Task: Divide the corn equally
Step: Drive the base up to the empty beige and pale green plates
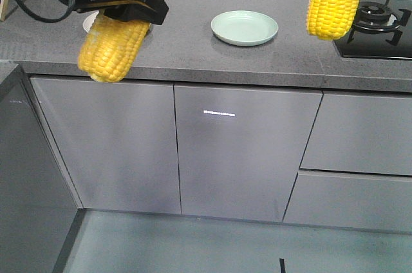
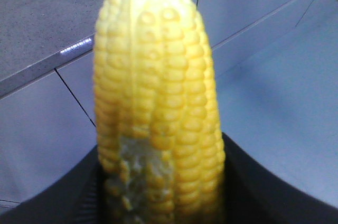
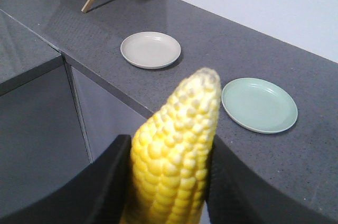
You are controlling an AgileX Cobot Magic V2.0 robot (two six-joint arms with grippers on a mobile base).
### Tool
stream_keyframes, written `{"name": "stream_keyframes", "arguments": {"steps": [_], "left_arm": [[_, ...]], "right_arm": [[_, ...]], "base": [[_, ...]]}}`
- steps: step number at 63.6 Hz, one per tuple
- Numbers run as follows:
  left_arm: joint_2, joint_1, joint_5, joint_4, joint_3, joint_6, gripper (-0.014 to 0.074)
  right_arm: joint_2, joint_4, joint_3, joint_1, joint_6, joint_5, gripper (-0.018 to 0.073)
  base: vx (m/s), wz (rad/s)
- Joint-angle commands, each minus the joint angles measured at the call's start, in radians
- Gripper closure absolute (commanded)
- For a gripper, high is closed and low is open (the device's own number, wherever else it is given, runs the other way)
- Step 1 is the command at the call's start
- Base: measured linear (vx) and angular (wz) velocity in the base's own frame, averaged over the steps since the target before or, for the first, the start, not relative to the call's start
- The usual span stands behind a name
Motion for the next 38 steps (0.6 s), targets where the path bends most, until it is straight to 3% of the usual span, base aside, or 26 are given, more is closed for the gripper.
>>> {"name": "stream_keyframes", "arguments": {"steps": [1, 38], "left_arm": [[-0.038, -0.003, -0.053, -0.009, -0.031, -0.003, 0.0603], [-0.038, -0.003, -0.053, -0.009, -0.031, -0.003, 0.0603]], "right_arm": [[-0.031, 0.027, -0.025, -0.004, -0.002, -0.067, 0.0561], [-0.031, 0.027, -0.025, -0.004, -0.002, -0.066, 0.0561]], "base": [[0.07, 0.01], [0.11, 0.02]]}}
